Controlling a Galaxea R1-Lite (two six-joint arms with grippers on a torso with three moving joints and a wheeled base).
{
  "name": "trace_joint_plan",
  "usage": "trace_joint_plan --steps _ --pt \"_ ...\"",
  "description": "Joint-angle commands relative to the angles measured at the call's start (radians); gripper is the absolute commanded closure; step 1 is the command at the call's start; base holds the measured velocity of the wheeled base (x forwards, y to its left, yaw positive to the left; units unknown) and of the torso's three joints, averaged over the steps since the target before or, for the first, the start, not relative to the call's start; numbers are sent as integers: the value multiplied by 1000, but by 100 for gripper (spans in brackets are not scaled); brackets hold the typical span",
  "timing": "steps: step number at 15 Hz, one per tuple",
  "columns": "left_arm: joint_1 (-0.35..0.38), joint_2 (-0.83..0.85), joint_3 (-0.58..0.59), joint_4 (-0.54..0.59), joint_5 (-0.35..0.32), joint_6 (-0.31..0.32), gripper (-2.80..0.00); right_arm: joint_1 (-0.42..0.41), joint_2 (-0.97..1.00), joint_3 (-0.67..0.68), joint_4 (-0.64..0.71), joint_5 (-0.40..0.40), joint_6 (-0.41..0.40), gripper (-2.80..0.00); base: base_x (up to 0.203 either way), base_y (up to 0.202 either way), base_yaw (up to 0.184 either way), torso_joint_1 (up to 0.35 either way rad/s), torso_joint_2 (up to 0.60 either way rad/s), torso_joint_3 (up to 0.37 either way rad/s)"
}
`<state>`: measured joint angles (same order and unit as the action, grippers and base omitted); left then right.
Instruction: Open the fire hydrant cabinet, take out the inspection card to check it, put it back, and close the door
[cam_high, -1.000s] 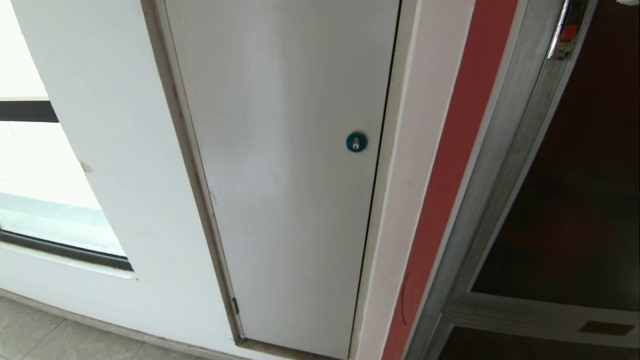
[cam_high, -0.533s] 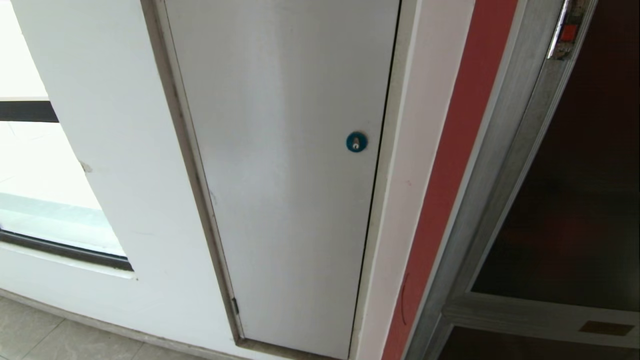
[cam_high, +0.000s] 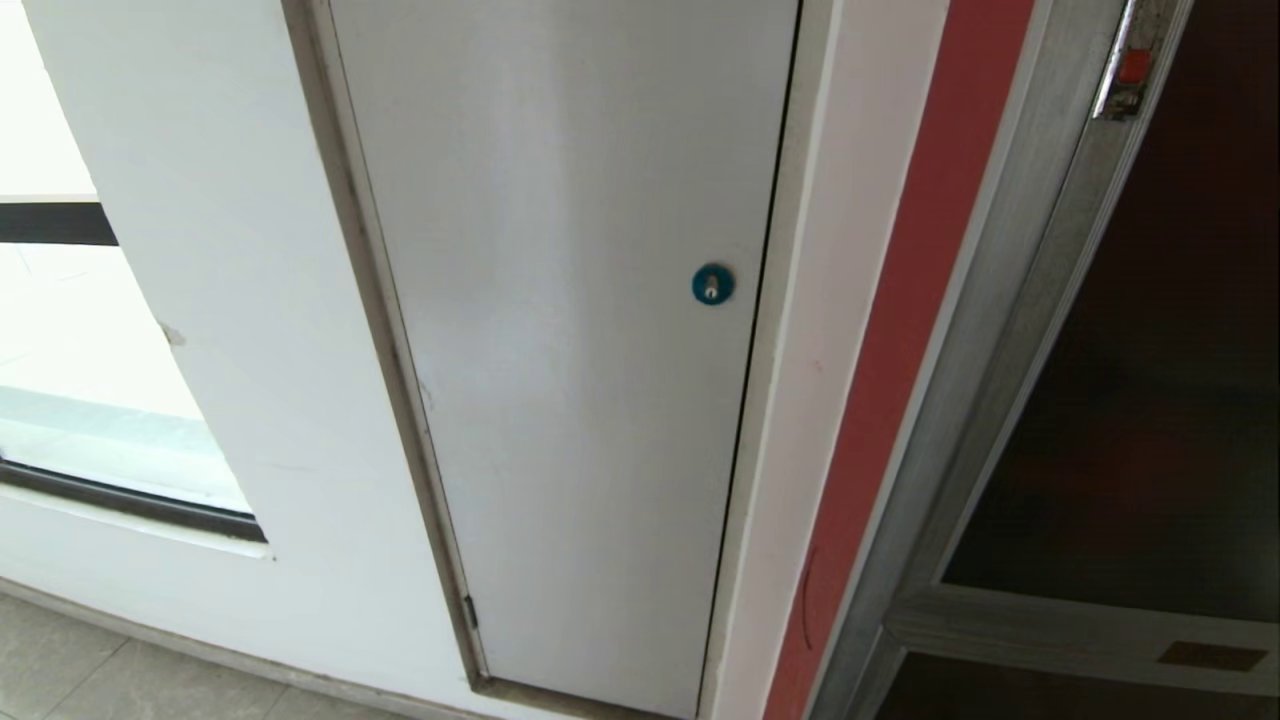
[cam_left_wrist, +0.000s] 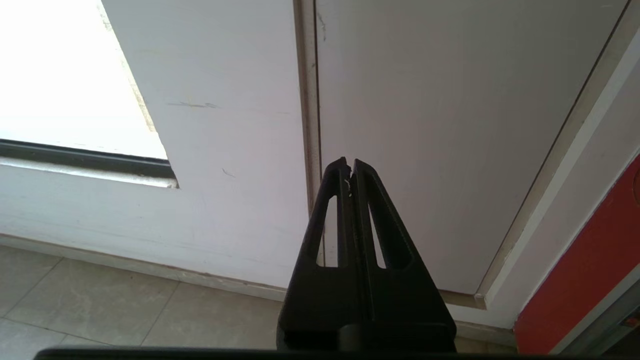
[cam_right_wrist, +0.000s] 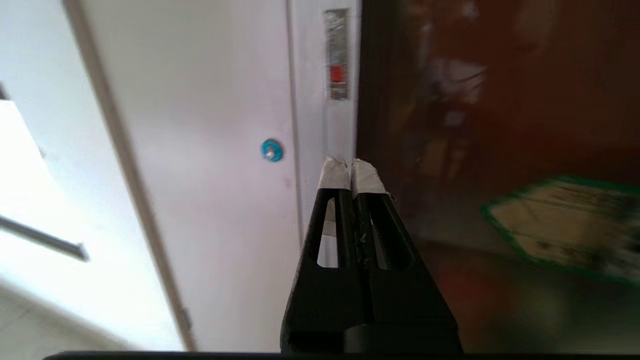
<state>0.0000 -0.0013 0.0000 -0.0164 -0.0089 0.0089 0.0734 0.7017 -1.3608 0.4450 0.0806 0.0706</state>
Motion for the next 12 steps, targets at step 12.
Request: trace_joint_plan --steps 12 --pt "0 1 6 0 0 0 0 -82 -661 806 -131 15 -125 0 0 0 0 0 0 0"
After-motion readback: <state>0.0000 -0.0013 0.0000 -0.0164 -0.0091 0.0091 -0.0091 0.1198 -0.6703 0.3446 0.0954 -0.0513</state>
